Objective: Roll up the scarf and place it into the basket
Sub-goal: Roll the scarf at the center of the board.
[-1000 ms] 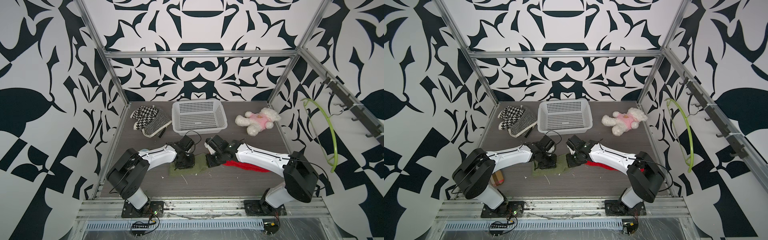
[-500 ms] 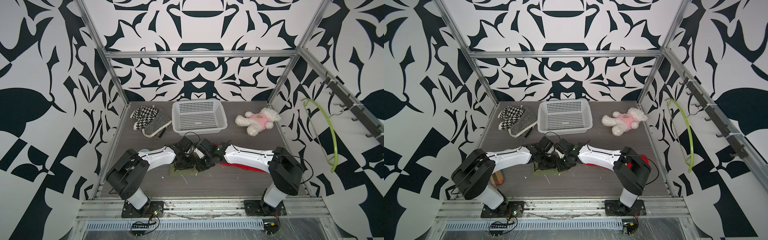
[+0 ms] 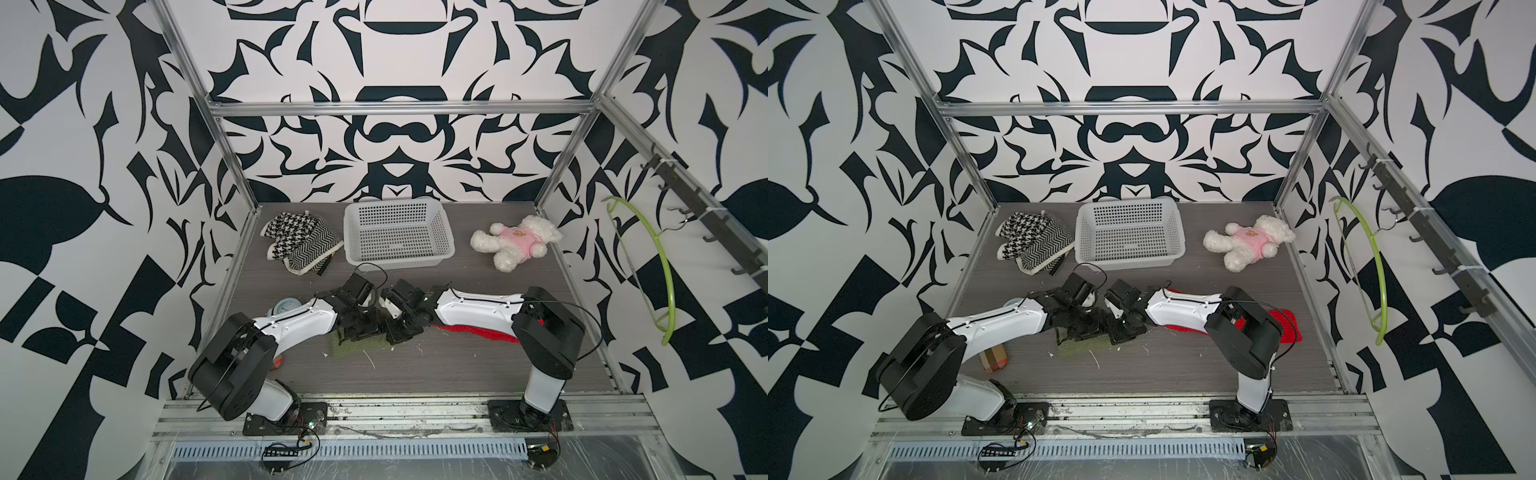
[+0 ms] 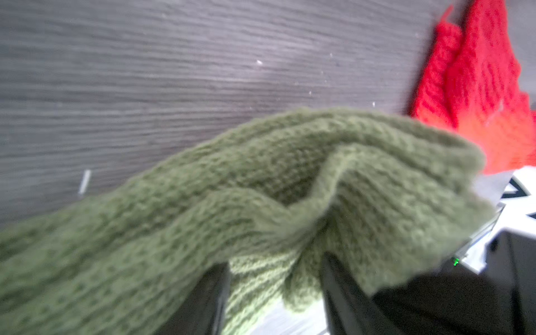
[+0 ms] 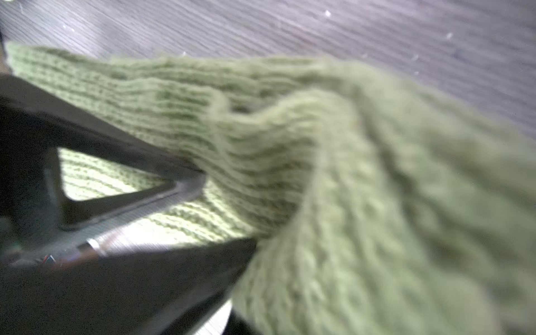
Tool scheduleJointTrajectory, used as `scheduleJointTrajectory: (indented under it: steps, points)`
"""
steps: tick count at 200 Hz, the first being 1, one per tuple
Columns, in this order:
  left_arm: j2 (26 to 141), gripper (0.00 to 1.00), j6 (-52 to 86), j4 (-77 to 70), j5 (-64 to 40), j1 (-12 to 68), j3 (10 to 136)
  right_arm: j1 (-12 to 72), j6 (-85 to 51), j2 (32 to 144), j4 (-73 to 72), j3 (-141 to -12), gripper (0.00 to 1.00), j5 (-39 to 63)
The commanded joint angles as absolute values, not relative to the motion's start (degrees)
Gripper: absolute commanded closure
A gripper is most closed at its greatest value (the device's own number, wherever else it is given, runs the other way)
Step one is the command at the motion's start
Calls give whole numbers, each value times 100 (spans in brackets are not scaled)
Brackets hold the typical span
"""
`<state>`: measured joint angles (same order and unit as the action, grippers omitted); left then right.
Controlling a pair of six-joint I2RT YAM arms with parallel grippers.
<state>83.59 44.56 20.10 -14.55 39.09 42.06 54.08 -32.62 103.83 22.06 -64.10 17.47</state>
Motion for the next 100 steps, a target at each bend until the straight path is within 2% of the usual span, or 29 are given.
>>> scheduleJointTrajectory:
  steps: [1,100]
  points:
    - [8217,39,4430,1989,-1747,3920,4122,5396,-3147,10382,2102,-6605,100,1714]
    - [7900,41,4427,1861,-1863,3986,4179,5379,-3084,10398,2135,-6794,100,1732]
